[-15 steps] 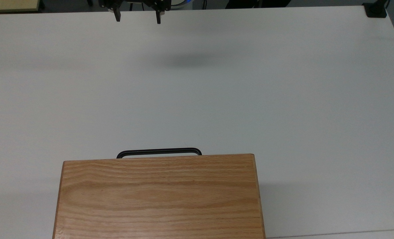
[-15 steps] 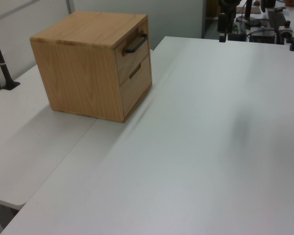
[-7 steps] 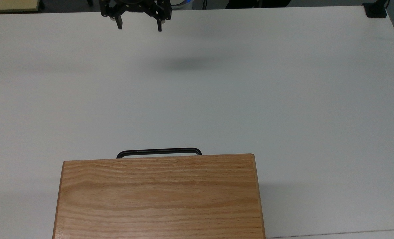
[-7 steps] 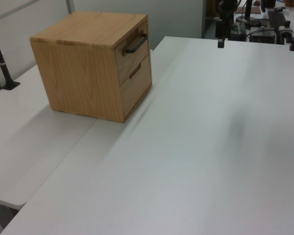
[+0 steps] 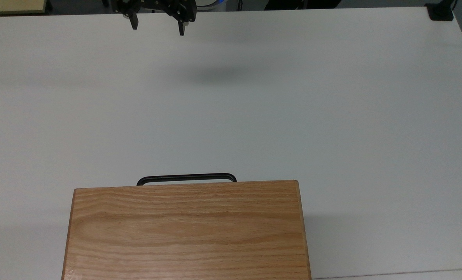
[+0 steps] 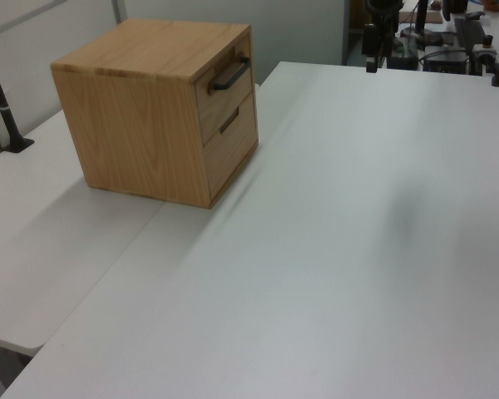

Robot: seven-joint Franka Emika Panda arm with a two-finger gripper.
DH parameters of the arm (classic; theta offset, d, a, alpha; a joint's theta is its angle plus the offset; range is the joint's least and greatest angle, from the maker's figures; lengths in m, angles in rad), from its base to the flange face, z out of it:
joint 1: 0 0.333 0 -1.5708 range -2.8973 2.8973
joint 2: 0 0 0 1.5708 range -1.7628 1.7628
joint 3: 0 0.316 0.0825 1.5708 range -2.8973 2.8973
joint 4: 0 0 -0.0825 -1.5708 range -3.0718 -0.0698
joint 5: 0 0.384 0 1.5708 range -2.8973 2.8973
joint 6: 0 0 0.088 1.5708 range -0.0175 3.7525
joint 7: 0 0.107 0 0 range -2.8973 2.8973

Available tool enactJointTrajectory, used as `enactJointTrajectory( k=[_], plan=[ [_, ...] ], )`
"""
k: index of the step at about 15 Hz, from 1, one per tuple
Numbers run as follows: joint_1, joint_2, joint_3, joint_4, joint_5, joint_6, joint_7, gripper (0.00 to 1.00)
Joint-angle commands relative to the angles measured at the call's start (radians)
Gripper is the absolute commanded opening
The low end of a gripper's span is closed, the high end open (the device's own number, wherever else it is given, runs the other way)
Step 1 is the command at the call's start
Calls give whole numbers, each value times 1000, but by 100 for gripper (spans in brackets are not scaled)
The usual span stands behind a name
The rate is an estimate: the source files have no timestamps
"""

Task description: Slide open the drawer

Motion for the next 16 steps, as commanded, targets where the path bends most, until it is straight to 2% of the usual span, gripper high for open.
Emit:
enactJointTrajectory(
  k=[1, 4, 9, 16],
  plan=[
    [3, 3, -3, 14, -29, -22, 110, 100],
    [-5, 14, -2, 14, -14, -16, 234, 100],
    [4, 56, 0, 61, 3, 34, 578, 100],
    [10, 143, 12, 63, 17, 401, 1122, 100]
  ],
)
